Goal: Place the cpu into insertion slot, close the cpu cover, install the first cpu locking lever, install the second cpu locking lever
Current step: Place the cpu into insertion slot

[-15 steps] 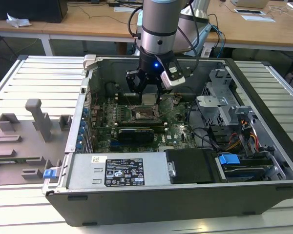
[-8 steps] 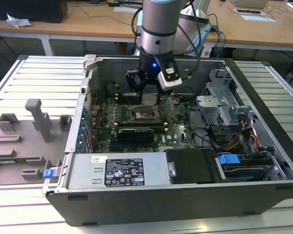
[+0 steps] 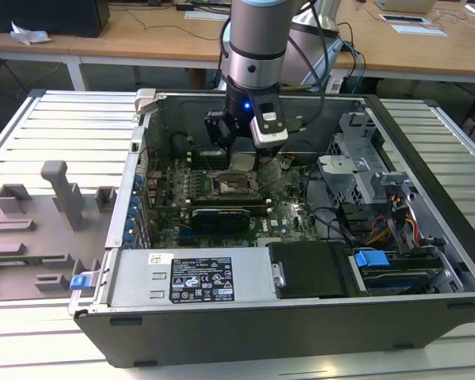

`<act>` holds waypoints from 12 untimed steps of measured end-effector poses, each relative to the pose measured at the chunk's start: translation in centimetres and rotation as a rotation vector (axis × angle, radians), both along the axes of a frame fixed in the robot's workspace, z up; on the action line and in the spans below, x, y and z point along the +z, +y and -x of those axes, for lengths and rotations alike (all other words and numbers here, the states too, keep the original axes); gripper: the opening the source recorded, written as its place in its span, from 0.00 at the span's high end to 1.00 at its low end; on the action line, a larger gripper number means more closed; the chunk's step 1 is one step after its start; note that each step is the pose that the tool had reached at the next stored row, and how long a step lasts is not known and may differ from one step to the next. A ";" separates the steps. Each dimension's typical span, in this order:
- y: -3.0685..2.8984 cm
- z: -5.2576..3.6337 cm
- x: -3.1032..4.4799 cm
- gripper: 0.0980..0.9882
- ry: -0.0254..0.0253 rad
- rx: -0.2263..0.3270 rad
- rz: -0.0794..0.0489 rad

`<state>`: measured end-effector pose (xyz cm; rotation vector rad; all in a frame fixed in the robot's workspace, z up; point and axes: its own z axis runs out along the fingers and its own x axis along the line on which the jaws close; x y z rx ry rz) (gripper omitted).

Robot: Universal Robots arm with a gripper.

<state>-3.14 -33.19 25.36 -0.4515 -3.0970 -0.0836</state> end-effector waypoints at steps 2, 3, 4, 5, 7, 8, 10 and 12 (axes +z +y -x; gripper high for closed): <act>0.00 0.00 0.00 0.50 0.0000 -0.025 0.000; 0.00 0.00 -0.01 0.50 0.0000 -0.036 0.000; 0.00 0.00 -0.01 0.50 0.0000 -0.046 0.000; 0.00 0.00 -0.02 0.50 0.0000 -0.068 0.000; 0.00 0.00 -0.03 0.50 0.0000 -0.099 0.000; 0.00 0.00 -0.03 0.50 0.0000 -0.111 0.000; -0.01 0.00 -0.03 0.50 0.0001 -0.136 0.001; -0.01 0.00 -0.04 0.50 0.0000 -0.167 0.001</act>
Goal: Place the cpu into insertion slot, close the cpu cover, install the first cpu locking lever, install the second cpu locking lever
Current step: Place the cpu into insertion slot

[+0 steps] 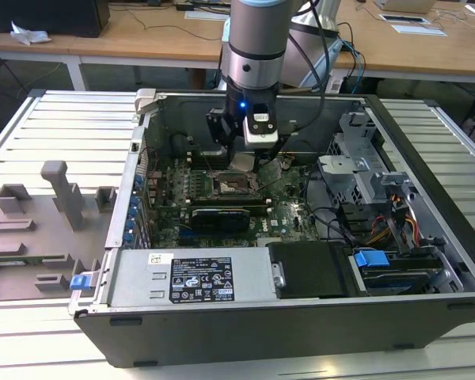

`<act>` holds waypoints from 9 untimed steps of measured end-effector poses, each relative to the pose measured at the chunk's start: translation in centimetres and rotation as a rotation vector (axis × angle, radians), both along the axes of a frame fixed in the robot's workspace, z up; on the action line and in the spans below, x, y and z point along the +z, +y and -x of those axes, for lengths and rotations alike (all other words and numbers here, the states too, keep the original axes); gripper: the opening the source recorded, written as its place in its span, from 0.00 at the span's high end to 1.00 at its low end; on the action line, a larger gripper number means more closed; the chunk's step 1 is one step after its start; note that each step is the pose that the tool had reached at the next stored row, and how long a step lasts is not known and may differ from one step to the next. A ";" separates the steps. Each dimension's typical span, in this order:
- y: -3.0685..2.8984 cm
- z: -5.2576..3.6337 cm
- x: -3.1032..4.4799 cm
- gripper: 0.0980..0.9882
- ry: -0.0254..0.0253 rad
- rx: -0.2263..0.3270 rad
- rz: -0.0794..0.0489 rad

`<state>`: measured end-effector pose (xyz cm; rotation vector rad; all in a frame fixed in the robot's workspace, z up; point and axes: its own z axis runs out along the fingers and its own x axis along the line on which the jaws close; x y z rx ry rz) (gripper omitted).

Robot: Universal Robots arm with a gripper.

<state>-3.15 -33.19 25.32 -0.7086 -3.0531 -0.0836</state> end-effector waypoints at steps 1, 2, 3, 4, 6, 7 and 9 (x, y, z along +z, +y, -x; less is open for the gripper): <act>0.00 0.00 -0.01 0.50 -0.0001 -0.012 0.000; 0.00 0.00 -0.01 0.50 -0.0001 -0.027 0.000; 0.00 0.00 -0.01 0.50 -0.0001 -0.049 0.000; 0.00 0.00 -0.02 0.50 -0.0001 -0.072 0.000; 0.00 0.00 -0.02 0.50 -0.0001 -0.110 0.001; 0.00 0.00 -0.03 0.50 -0.0002 -0.138 0.002; 0.01 0.00 -0.04 0.50 -0.0003 -0.166 0.004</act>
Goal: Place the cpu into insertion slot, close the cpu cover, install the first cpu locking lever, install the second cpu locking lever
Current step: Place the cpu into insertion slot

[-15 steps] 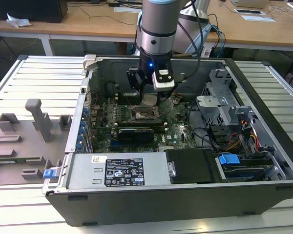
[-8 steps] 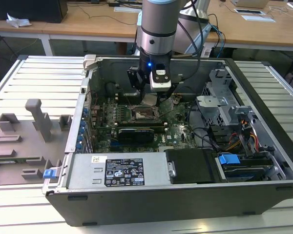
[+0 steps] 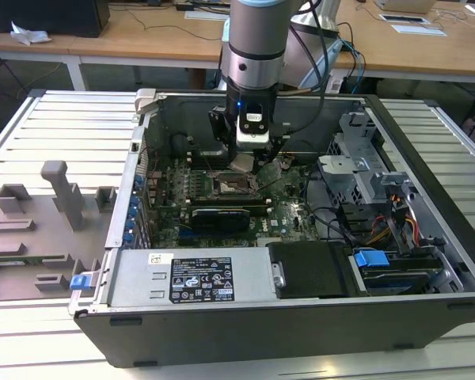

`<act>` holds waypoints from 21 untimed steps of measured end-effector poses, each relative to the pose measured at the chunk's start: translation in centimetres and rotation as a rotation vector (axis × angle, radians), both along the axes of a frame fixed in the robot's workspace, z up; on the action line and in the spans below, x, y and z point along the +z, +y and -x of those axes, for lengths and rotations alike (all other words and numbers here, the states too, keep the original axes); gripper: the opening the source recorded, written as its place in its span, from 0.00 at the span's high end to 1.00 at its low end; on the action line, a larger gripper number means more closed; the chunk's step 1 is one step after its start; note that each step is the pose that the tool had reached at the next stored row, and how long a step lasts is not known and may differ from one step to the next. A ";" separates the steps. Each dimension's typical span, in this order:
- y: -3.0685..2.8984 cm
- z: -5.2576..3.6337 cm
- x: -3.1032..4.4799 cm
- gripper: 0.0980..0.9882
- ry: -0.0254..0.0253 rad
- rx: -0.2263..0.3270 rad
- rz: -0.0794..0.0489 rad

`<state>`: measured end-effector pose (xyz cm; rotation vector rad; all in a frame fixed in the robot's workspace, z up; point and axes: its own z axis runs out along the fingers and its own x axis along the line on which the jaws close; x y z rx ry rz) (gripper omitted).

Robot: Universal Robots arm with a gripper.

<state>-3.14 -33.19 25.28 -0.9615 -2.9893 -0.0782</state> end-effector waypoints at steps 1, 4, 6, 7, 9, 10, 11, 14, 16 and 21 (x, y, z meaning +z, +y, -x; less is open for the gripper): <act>0.00 0.01 0.01 0.50 0.0002 -0.023 0.006; -0.01 0.00 0.00 0.50 -0.0002 -0.055 0.031; -0.01 -0.01 -0.01 0.50 -0.0002 -0.068 0.039; -0.01 -0.01 0.00 0.50 -0.0001 -0.073 0.040; -0.01 0.00 0.00 0.50 0.0001 -0.079 0.040; -0.01 0.00 -0.01 0.50 0.0001 -0.083 0.040; 0.00 0.00 -0.02 0.50 0.0004 -0.094 0.040; -0.01 0.00 -0.04 0.50 0.0009 -0.120 0.040; -0.01 0.00 -0.07 0.50 0.0013 -0.139 0.040; -0.01 0.00 -0.11 0.50 0.0025 -0.200 0.040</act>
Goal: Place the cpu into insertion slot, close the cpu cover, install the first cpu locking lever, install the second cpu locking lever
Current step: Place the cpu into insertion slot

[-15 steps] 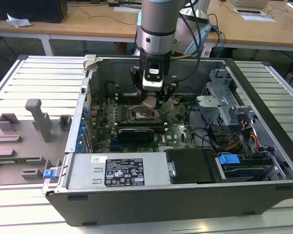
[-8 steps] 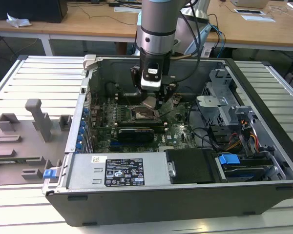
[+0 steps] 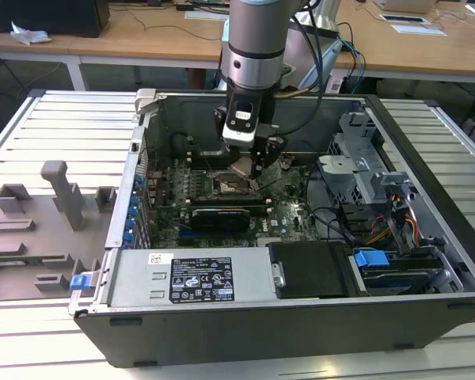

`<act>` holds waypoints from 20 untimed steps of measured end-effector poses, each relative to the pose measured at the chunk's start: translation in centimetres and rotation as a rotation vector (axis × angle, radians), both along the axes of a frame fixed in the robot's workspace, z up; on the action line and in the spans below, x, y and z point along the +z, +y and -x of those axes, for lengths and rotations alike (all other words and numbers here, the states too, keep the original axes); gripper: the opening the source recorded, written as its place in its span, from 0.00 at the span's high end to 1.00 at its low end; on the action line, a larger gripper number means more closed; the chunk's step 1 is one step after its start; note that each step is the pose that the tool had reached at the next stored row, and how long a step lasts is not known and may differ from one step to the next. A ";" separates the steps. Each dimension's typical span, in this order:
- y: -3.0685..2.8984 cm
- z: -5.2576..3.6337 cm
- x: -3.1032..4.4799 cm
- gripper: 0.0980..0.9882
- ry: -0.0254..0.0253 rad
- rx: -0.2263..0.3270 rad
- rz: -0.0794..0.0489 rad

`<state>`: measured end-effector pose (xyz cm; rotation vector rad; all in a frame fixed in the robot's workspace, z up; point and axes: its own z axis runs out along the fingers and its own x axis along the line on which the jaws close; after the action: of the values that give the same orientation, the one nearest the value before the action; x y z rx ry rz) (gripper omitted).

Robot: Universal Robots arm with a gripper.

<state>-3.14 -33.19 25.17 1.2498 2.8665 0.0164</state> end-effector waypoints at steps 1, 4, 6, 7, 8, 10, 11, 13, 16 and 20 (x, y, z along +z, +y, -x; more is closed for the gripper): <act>0.00 0.00 0.00 0.50 0.0000 -0.007 0.000; 0.00 0.00 -0.01 0.50 0.0000 -0.031 0.000; 0.00 0.00 -0.01 0.50 0.0000 -0.044 0.000; 0.00 0.00 -0.02 0.50 -0.0001 -0.051 0.001; 0.00 0.00 -0.02 0.50 -0.0001 -0.055 0.001; 0.00 0.00 -0.02 0.50 -0.0001 -0.065 0.002; 0.00 0.00 -0.02 0.50 0.0000 -0.073 0.002; 0.00 0.00 -0.03 0.50 -0.0001 -0.094 0.003; 0.00 0.00 -0.03 0.50 -0.0001 -0.115 0.004; 0.00 0.00 -0.05 0.50 -0.0001 -0.155 0.006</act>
<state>-3.14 -33.19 25.12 1.4662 2.7582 0.0054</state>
